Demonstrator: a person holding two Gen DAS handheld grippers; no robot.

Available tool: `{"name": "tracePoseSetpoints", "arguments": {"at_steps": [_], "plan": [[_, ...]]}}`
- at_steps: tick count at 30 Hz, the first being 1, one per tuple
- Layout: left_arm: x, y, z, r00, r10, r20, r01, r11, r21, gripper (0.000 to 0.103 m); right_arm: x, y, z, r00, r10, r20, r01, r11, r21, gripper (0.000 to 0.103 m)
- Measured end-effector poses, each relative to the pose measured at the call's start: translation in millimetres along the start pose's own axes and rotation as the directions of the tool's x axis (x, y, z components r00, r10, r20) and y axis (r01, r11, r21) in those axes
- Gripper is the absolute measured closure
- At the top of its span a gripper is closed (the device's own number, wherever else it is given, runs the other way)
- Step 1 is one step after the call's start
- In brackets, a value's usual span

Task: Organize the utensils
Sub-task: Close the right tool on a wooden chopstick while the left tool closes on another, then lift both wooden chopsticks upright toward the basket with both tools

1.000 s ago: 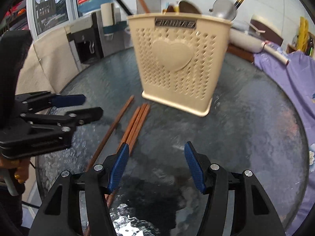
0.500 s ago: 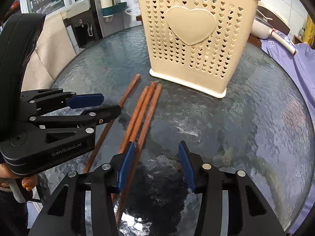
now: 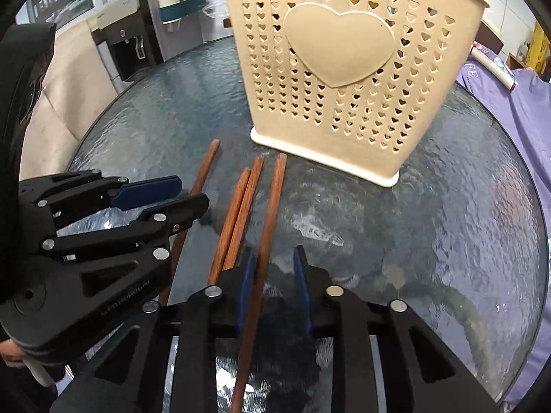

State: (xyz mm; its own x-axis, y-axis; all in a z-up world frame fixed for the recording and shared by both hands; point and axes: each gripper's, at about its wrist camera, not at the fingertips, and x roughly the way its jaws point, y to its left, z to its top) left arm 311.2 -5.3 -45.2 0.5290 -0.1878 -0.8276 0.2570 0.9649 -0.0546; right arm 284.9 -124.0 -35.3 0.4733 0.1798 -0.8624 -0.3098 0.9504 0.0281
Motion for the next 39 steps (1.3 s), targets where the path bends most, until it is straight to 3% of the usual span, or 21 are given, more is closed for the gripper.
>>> {"name": "tracePoseSetpoints", "arguments": {"at_steps": [17, 26, 30, 39], "plan": [[15.6, 7.5, 24.3, 1.0, -0.003, -0.018, 0.003, 1.0, -0.024, 0.091, 15.8, -1.4, 25.8, 1.0, 0.01, 0.002, -0.01, 1.0, 0.028, 0.095], [9.7, 21.3, 19.2, 0.999, -0.039, 0.016, 0.04, 0.995, -0.091, 0.095, -0.6, -33.1, 15.2, 0.989, 0.119, 0.086, -0.127, 0.987, 0.1, 0.097], [-8.2, 23.0, 20.1, 0.997, -0.052, 0.063, 0.058, 0.993, -0.1, 0.096, -20.4, -38.2, 10.1, 0.975, 0.148, 0.165, -0.164, 0.982, 0.089, 0.097], [-71.0, 11.1, 23.0, 0.977, -0.067, 0.201, 0.081, 0.995, -0.064, 0.096, -79.4, -52.5, -5.0, 0.912, 0.204, 0.356, -0.235, 0.971, 0.046, 0.096]]}}
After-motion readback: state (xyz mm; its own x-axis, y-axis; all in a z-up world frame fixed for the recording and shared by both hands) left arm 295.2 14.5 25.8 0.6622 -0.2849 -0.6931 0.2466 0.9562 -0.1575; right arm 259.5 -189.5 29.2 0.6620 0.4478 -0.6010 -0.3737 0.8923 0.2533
